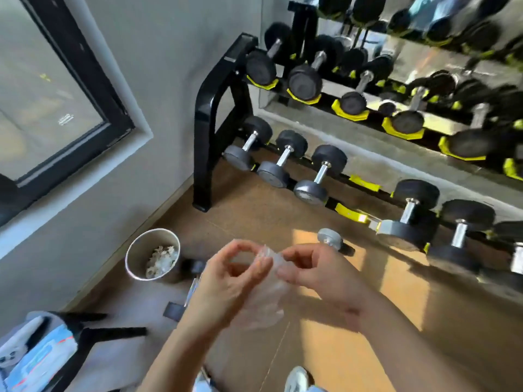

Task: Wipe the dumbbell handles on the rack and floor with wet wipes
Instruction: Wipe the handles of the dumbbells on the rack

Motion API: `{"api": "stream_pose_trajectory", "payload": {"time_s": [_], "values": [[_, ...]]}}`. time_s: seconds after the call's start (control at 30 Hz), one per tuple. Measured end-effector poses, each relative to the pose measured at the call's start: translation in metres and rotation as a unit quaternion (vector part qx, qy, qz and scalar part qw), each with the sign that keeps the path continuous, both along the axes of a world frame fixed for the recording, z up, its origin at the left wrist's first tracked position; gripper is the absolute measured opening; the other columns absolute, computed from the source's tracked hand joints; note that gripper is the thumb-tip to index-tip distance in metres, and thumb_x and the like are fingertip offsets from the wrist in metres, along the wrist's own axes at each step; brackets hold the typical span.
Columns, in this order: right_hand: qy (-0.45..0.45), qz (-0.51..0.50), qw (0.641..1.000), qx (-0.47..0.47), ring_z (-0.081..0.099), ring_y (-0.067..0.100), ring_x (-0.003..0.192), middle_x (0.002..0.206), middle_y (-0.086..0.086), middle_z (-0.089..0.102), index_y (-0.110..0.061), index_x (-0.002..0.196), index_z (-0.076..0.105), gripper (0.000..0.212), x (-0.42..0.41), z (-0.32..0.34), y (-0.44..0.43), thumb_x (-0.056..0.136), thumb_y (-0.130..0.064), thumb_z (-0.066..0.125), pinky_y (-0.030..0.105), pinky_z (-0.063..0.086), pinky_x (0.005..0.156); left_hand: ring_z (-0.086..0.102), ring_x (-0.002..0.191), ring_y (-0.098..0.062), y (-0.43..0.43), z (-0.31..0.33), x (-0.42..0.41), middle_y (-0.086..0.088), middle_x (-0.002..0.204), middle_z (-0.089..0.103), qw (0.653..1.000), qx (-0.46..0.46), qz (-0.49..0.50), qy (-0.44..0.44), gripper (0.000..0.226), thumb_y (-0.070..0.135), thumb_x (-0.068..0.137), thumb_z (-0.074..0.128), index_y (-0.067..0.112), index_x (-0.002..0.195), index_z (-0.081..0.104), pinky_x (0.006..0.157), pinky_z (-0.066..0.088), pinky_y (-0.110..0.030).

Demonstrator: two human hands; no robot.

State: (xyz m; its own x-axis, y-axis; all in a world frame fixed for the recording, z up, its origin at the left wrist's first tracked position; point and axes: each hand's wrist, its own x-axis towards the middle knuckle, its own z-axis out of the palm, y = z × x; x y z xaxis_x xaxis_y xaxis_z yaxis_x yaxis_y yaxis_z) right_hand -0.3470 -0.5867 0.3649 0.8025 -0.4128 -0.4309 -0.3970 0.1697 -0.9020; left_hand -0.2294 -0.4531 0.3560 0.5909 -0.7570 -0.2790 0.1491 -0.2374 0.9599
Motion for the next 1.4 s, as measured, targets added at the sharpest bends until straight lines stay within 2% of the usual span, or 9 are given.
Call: {"api": "stream_pose_trajectory", "payload": {"time_s": [0.17,0.43,0.57,0.7,0.87,0.97,1.07,1.27,1.4], "values": [[-0.046,-0.124,0.981,-0.14,0.052,-0.004,0.059,0.07,-0.013,0.061,-0.029,0.087,0.073,0.021,-0.065,0.052,-0.054,0.078,-0.01,0.077,0.019,0.041,0.062,0.049,0.061,-0.014,-0.061,0.033,-0.034,-0.003,0.064,0.058,0.995,-0.012,-0.102,0.006,0.033,0.034,0.061,0.086,0.009,0.072,0.067,0.053,0.037,-0.021],[-0.145,-0.257,0.949,0.108,0.05,0.012,0.06,0.077,0.008,0.055,-0.015,0.104,0.069,0.026,-0.075,0.068,-0.132,0.082,0.0,0.068,0.02,0.042,0.054,0.052,0.063,-0.021,-0.173,0.07,-0.031,-0.009,0.073,0.061,0.988,-0.107,-0.087,0.071,0.026,0.024,0.083,0.066,0.001,0.093,0.059,0.052,0.044,-0.027],[-0.028,-0.139,0.985,-0.095,0.063,0.009,0.087,0.097,-0.013,0.068,-0.036,0.108,0.071,0.046,-0.053,0.082,-0.186,0.077,-0.001,0.074,0.025,0.054,0.079,0.057,0.061,-0.016,-0.235,0.08,0.012,-0.007,0.072,0.06,0.983,-0.118,-0.097,0.102,0.02,0.019,0.077,0.067,0.006,0.091,0.061,0.053,0.049,-0.025],[0.045,-0.159,0.951,-0.26,0.061,0.01,0.083,0.093,-0.013,0.063,-0.043,0.103,0.071,0.038,-0.011,0.097,-0.244,0.085,-0.01,0.07,0.024,0.052,0.08,0.06,0.07,-0.025,-0.29,0.085,0.076,-0.013,0.08,0.059,0.967,-0.13,-0.107,0.192,0.041,0.001,0.063,0.077,0.019,0.098,0.068,0.055,0.053,-0.032],[-0.109,-0.245,0.963,-0.012,0.05,0.012,0.066,0.086,0.007,0.054,-0.016,0.1,0.076,0.04,0.035,0.105,-0.309,0.082,0.013,0.055,0.017,0.044,0.054,0.057,0.081,-0.032,-0.343,0.09,0.14,-0.021,0.095,0.059,0.972,-0.108,-0.152,0.142,0.047,-0.008,0.066,0.074,0.015,0.107,0.065,0.063,0.052,-0.036],[-0.233,-0.339,0.895,0.176,0.056,0.02,0.075,0.092,0.015,0.057,-0.008,0.086,0.076,0.04,0.066,0.097,-0.346,0.068,0.013,0.047,0.022,0.048,0.053,0.063,0.075,-0.028,-0.365,0.088,0.175,-0.019,0.094,0.066,0.963,-0.037,-0.214,0.16,0.055,-0.008,0.064,0.071,0.01,0.116,0.063,0.062,0.056,-0.031],[-0.23,-0.373,0.884,0.16,0.058,0.017,0.065,0.081,0.012,0.062,-0.008,0.09,0.073,0.042,0.104,0.085,-0.379,0.079,0.017,0.041,0.023,0.048,0.051,0.058,0.069,-0.022,-0.389,0.083,0.209,-0.018,0.091,0.063,0.951,0.022,-0.245,0.186,0.048,-0.005,0.065,0.069,0.001,0.112,0.064,0.055,0.051,-0.023],[-0.13,-0.368,0.914,-0.116,0.061,0.018,0.074,0.079,0.008,0.051,-0.016,0.096,0.074,0.035,0.17,0.061,-0.449,0.085,0.01,0.054,0.026,0.056,0.068,0.056,0.06,-0.011,-0.452,0.062,0.259,0.001,0.067,0.063,0.926,0.186,-0.233,-0.232,0.013,0.016,0.085,0.068,0.012,0.072,0.068,0.058,0.043,-0.022],[-0.121,-0.381,0.913,-0.079,0.058,0.022,0.075,0.078,0.011,0.058,-0.006,0.079,0.068,0.029,0.216,0.045,-0.504,0.081,0.015,0.048,0.028,0.052,0.064,0.068,0.075,-0.021,-0.515,0.052,0.29,-0.012,0.076,0.071,0.997,0.021,0.011,0.073,0.022,-0.006,0.09,0.05,0.003,0.077,0.065,0.067,0.055,-0.029]]}}
